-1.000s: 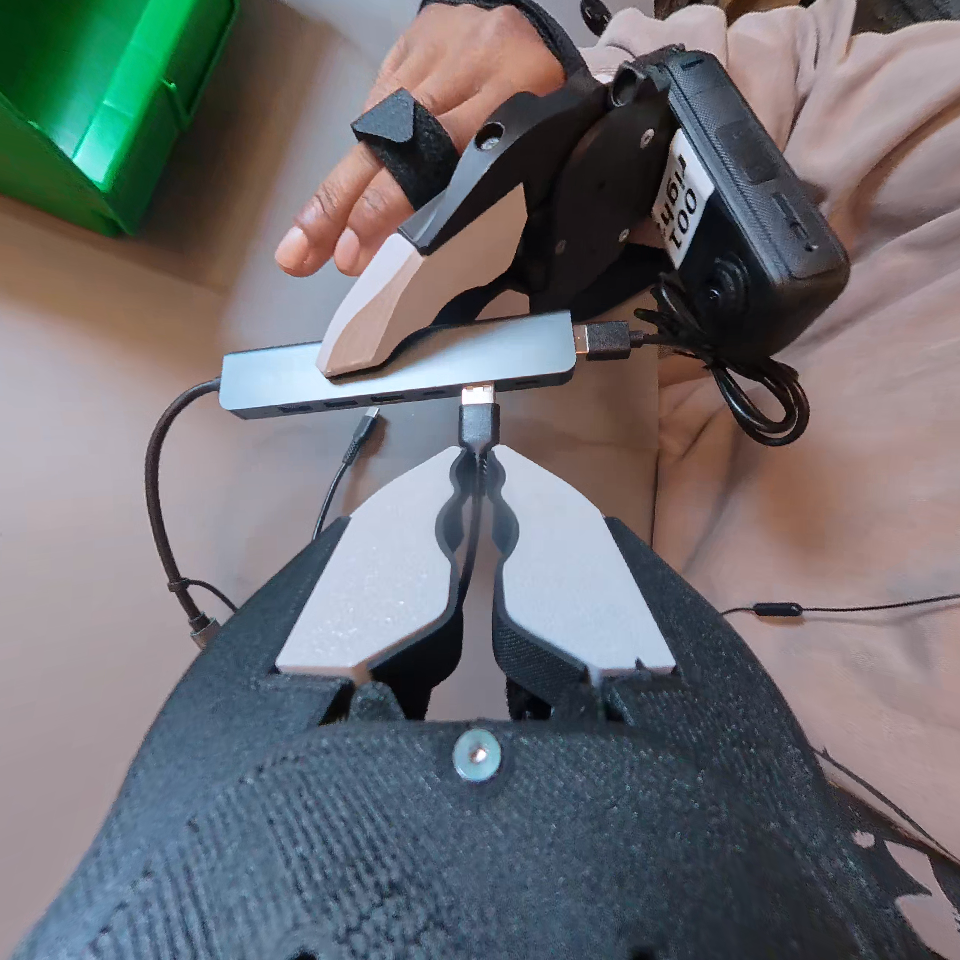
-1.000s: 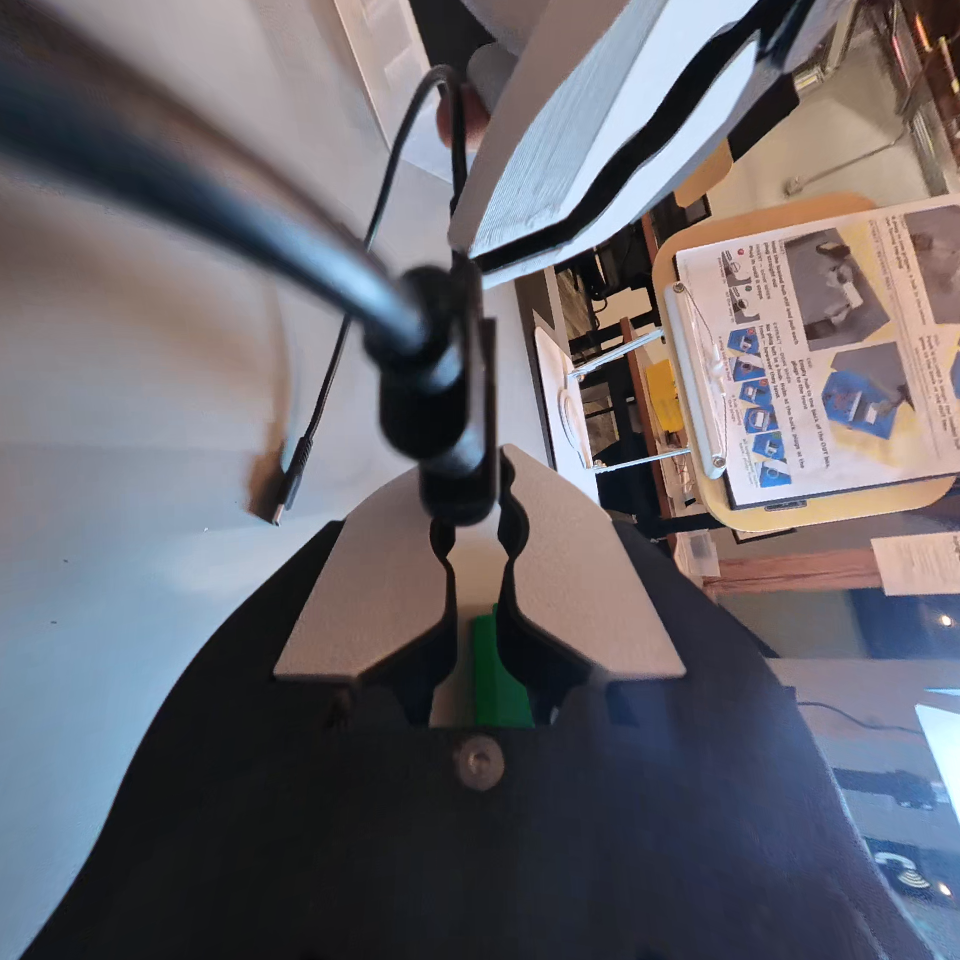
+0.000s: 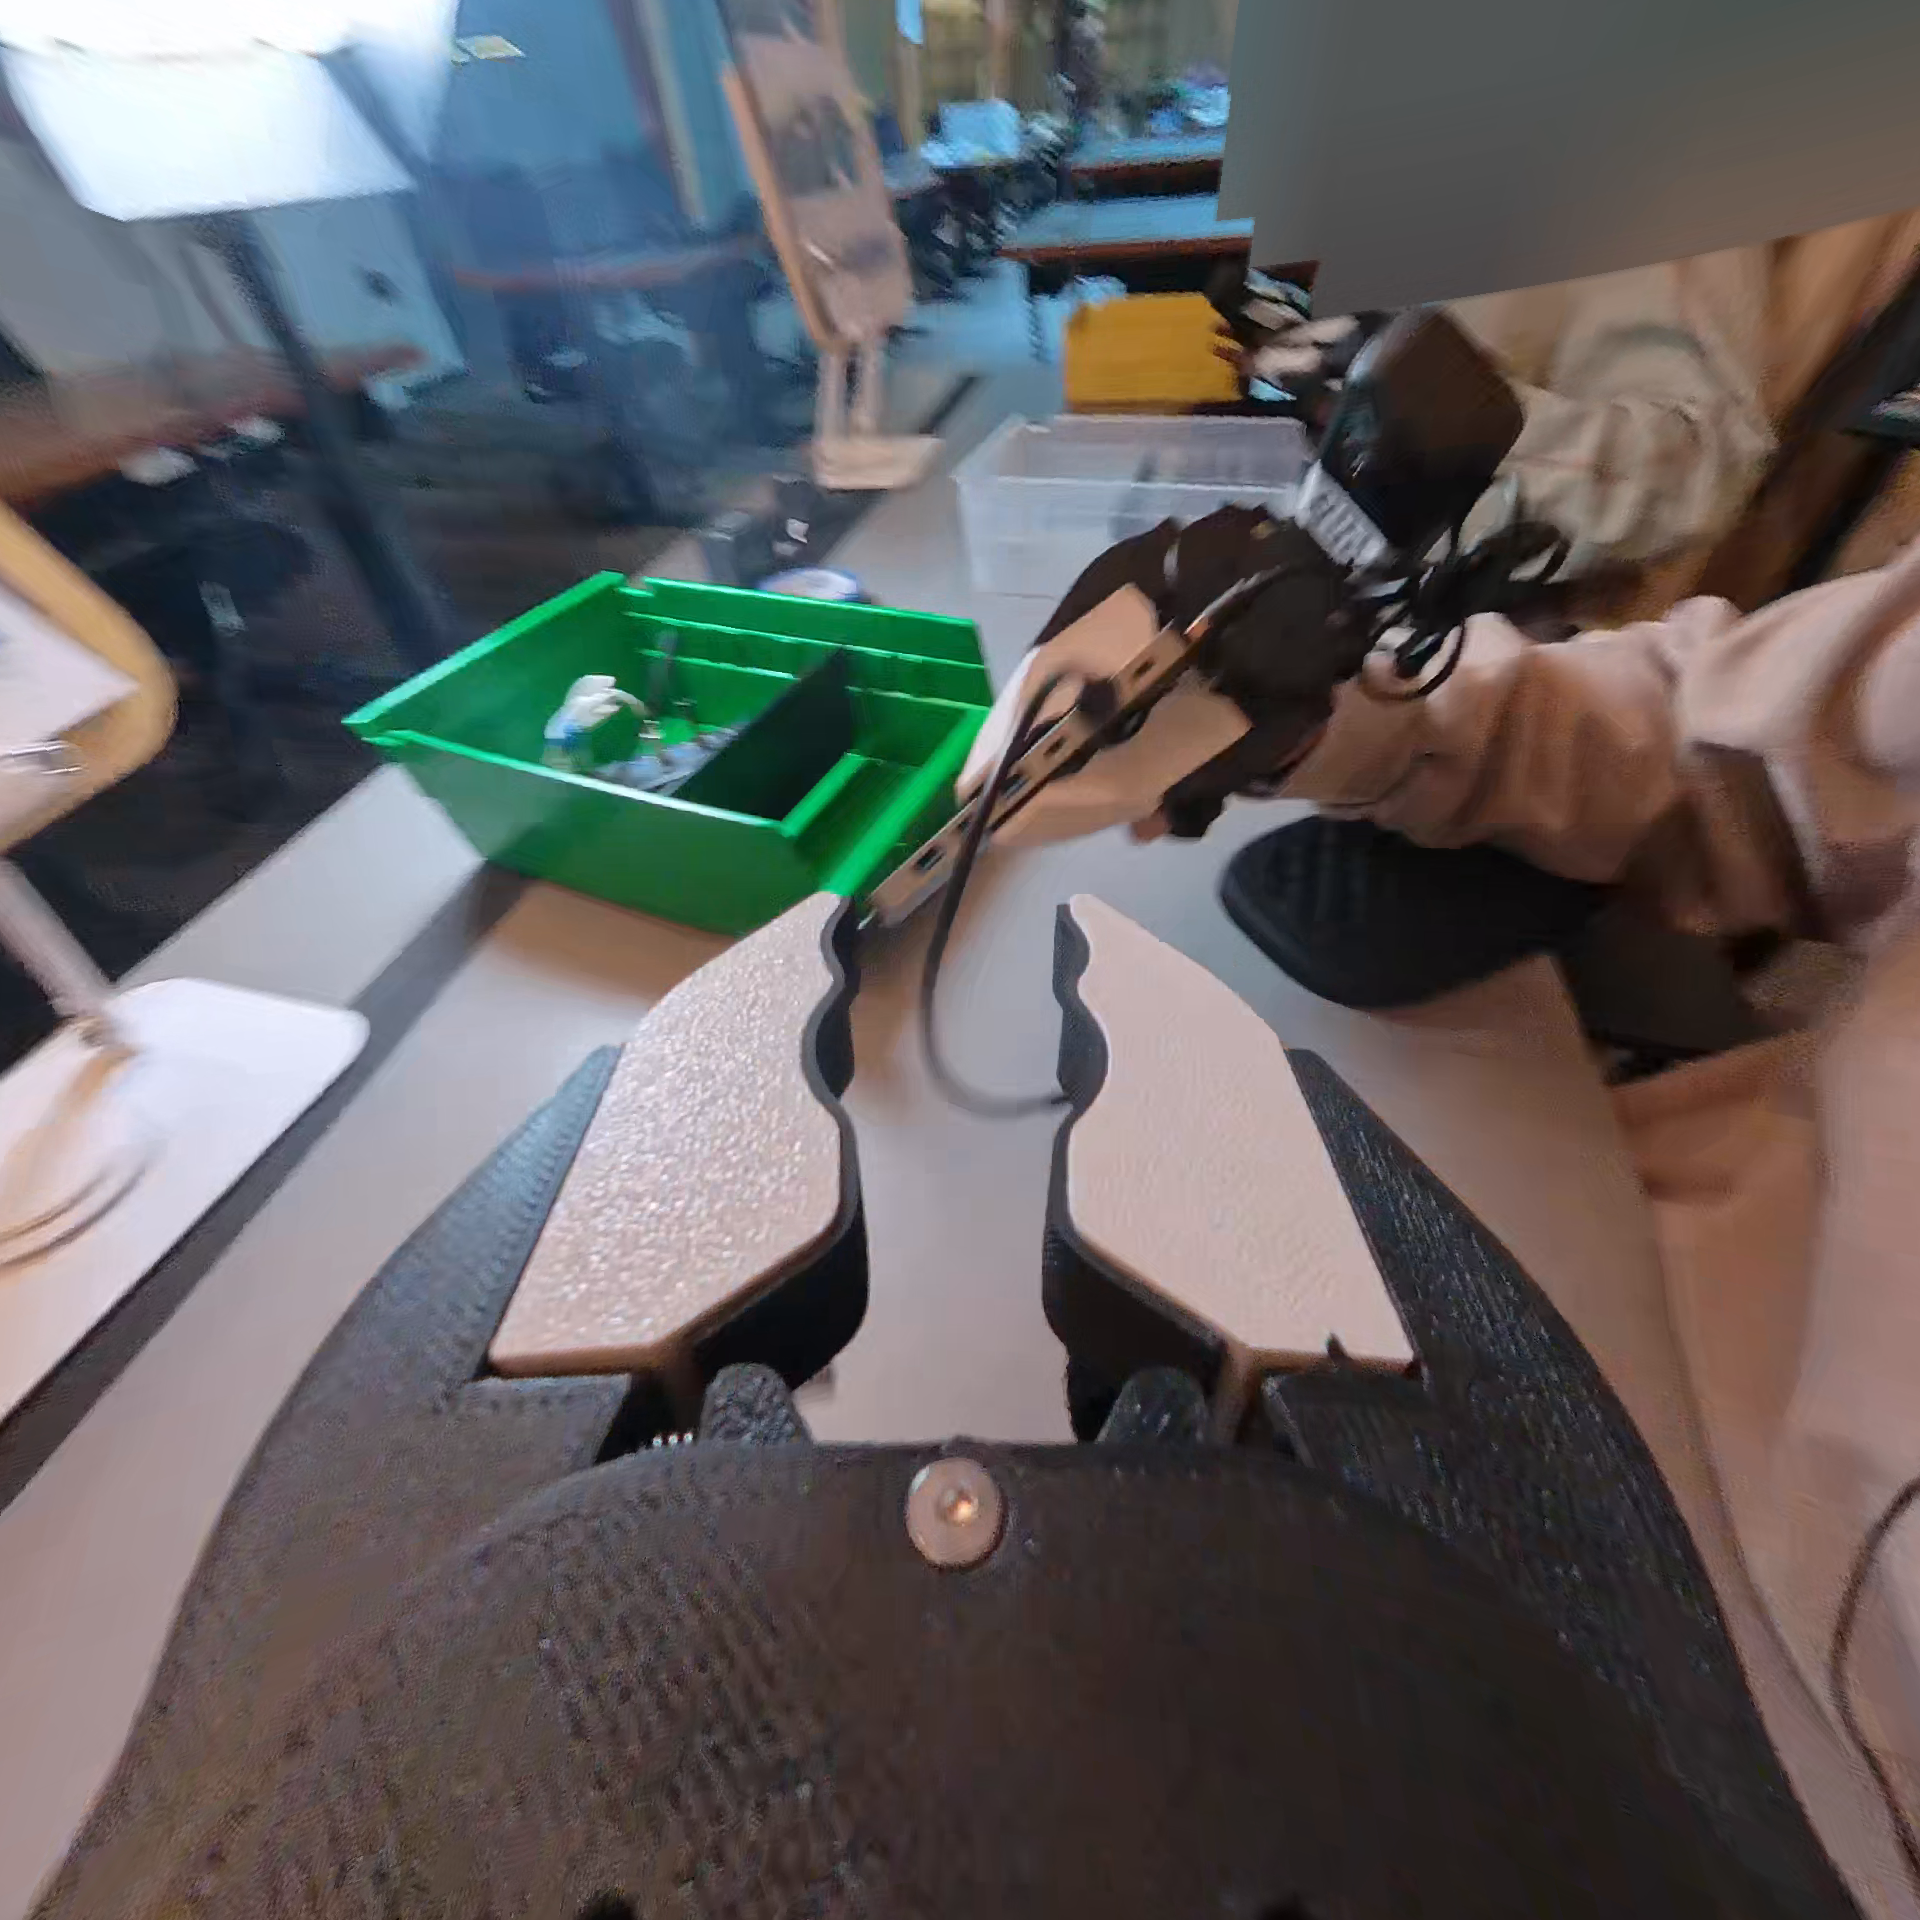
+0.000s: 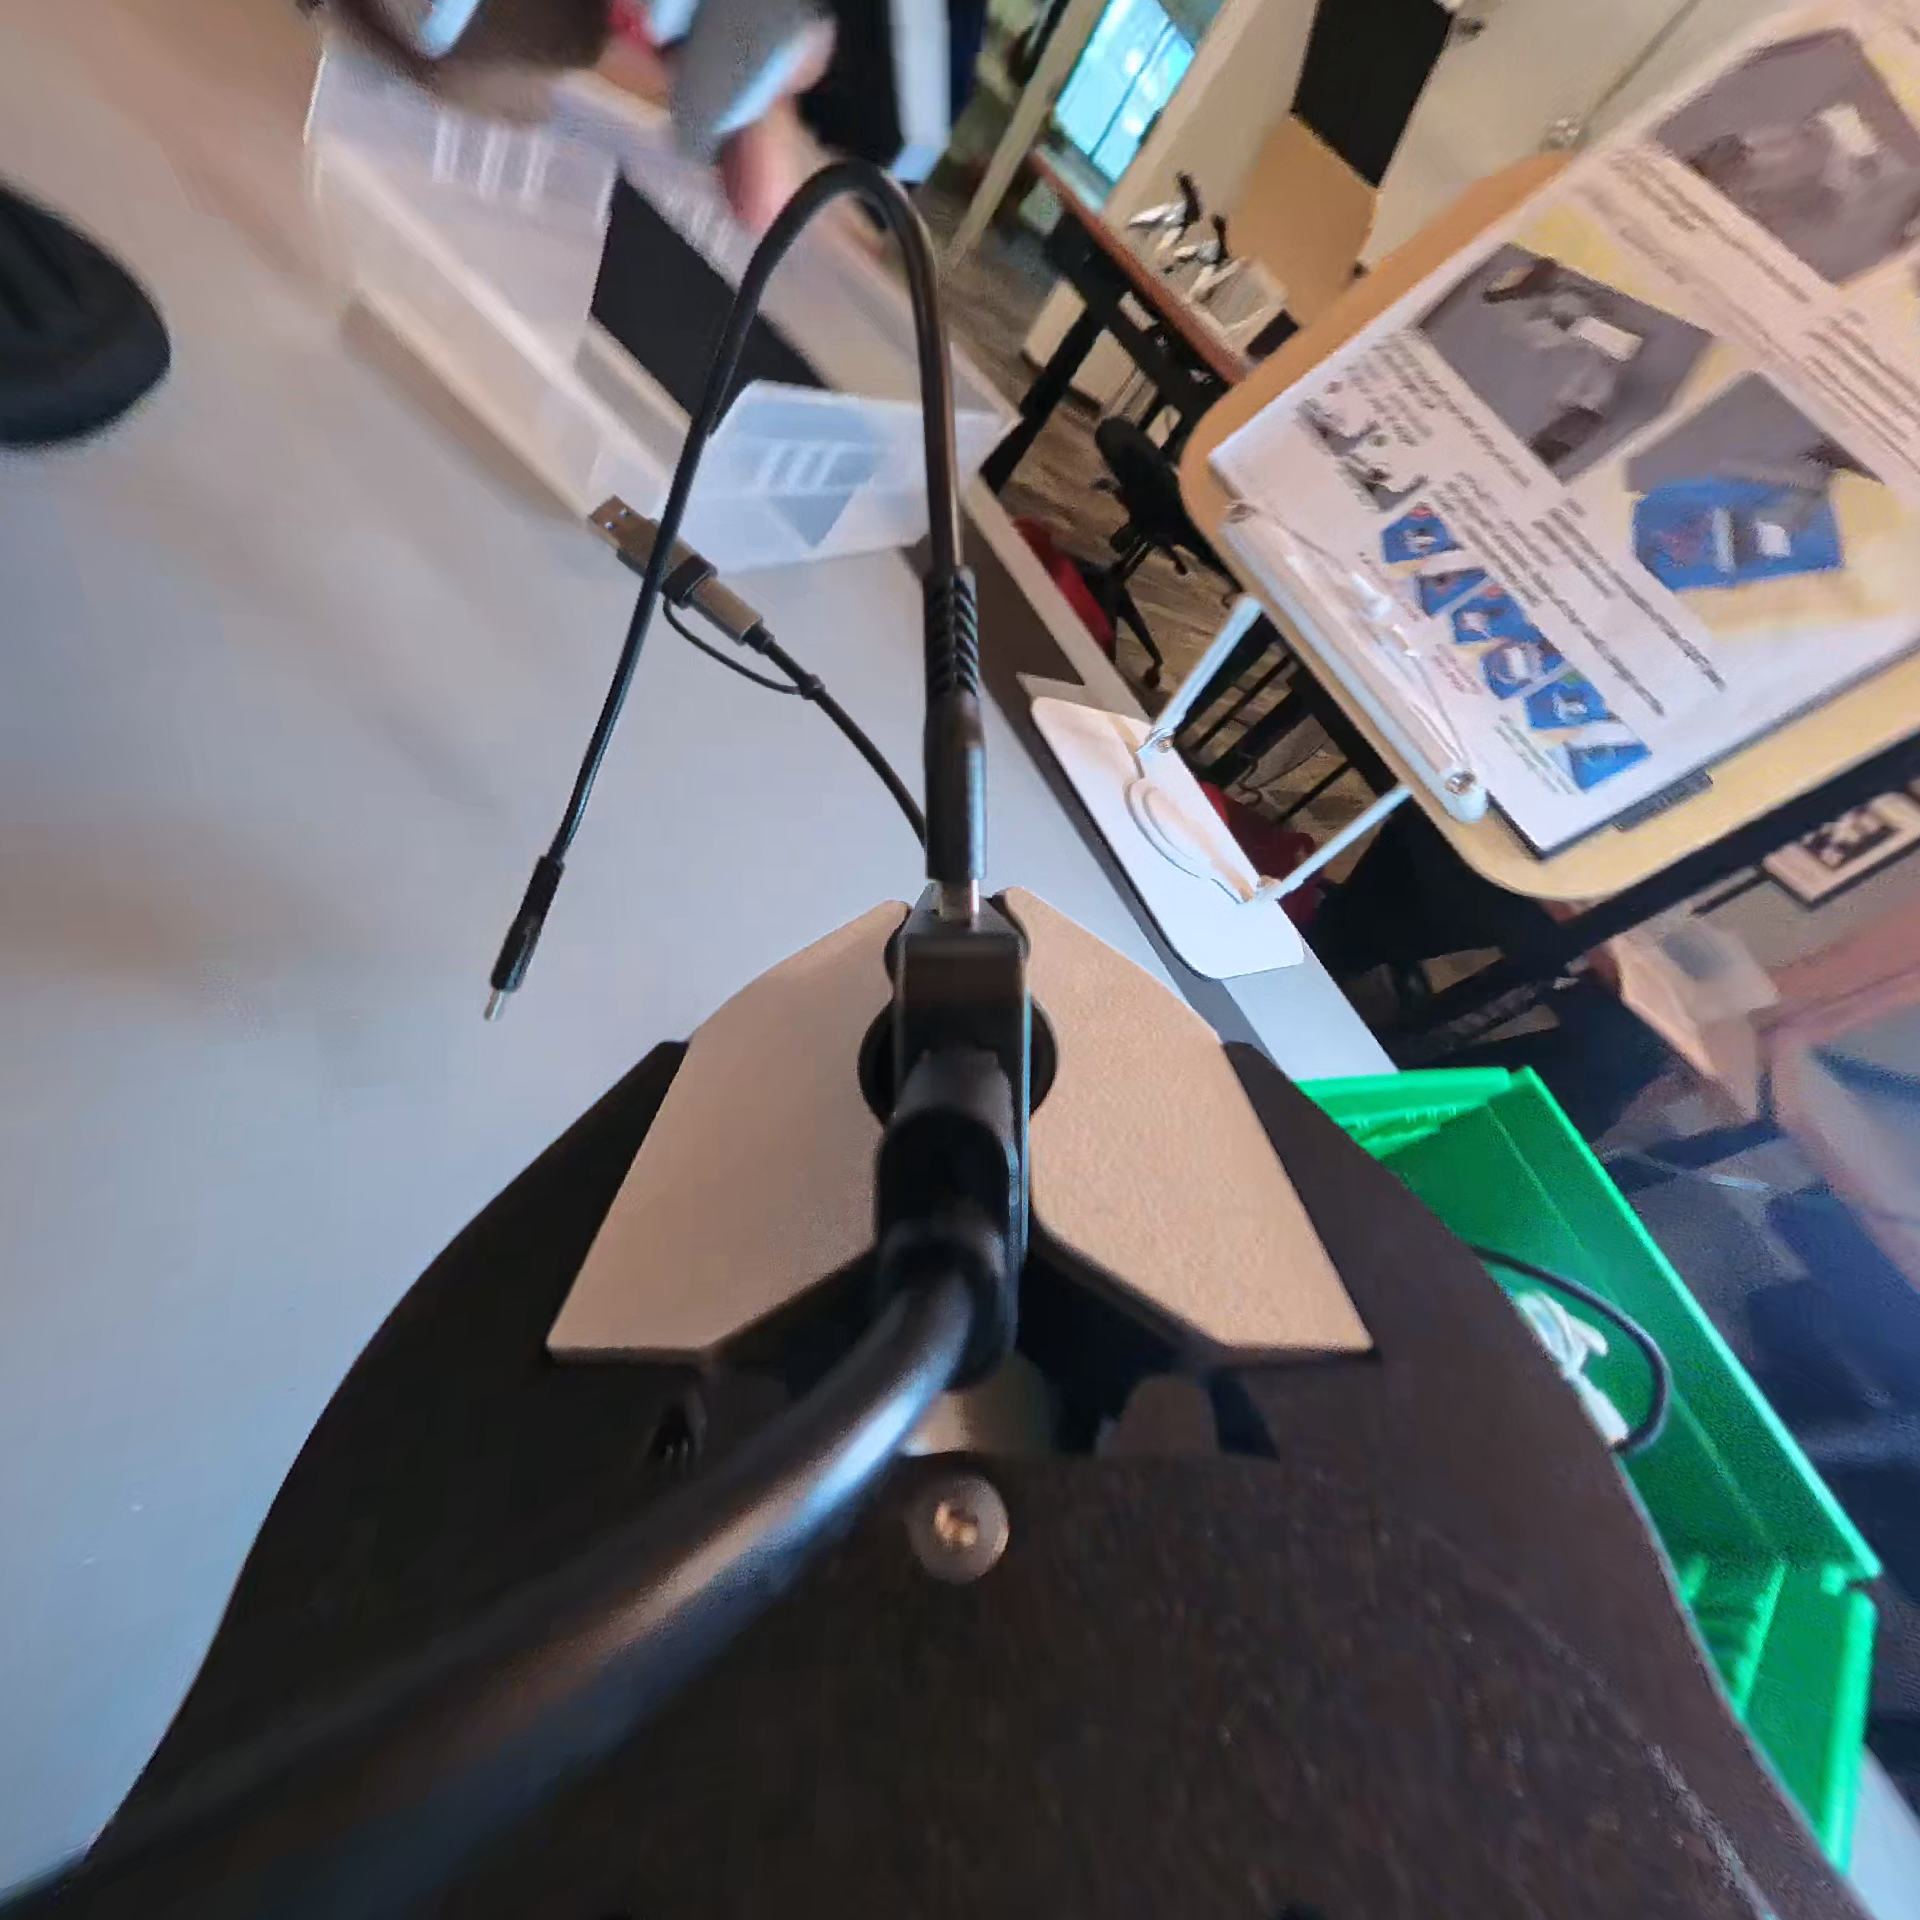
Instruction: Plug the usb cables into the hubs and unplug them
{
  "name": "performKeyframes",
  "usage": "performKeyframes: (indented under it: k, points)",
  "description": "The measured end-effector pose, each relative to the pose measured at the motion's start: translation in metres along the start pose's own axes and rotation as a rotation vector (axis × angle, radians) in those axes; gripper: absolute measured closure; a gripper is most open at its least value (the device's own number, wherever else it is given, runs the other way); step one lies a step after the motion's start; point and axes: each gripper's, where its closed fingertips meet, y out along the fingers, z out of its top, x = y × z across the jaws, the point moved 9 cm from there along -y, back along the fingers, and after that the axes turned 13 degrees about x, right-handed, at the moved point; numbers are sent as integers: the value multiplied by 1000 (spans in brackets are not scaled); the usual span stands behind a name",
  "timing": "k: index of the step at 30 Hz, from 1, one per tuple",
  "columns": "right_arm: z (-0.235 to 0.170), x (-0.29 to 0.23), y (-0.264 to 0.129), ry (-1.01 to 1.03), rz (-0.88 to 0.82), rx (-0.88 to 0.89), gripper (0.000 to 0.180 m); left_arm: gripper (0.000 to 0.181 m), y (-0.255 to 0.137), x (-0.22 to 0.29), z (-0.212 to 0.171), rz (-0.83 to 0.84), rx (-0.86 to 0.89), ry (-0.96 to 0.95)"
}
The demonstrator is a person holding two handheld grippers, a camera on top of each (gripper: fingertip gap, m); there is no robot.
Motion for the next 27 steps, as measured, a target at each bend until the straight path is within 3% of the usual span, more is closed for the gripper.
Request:
performKeyframes:
  k: [4,7,11,14,19,23,27]
  points:
    - [14,52,-32,102,-132,32,168,145,-42,-16,-32,173,33,-12]
    - [22,105,-46,100,-229,-73,168,144,-59,-27,-63,287,-15,-19]
    - [12,180,-41,-69,-365,-411,168,147,-68,-35,-80,367,-1,-25]
    - [-21,224,-23,-211,-375,-749,168,147,-70,-36,-84,370,0,-18]
    - [-109,240,26,-273,-214,-1083,168,148,-76,-36,-96,402,-53,35]
    - [-162,225,58,-106,-50,-1126,168,145,-87,-41,-100,456,-89,57]
    - [-164,223,61,102,114,-1057,137,128,-103,-52,-97,563,-151,114]
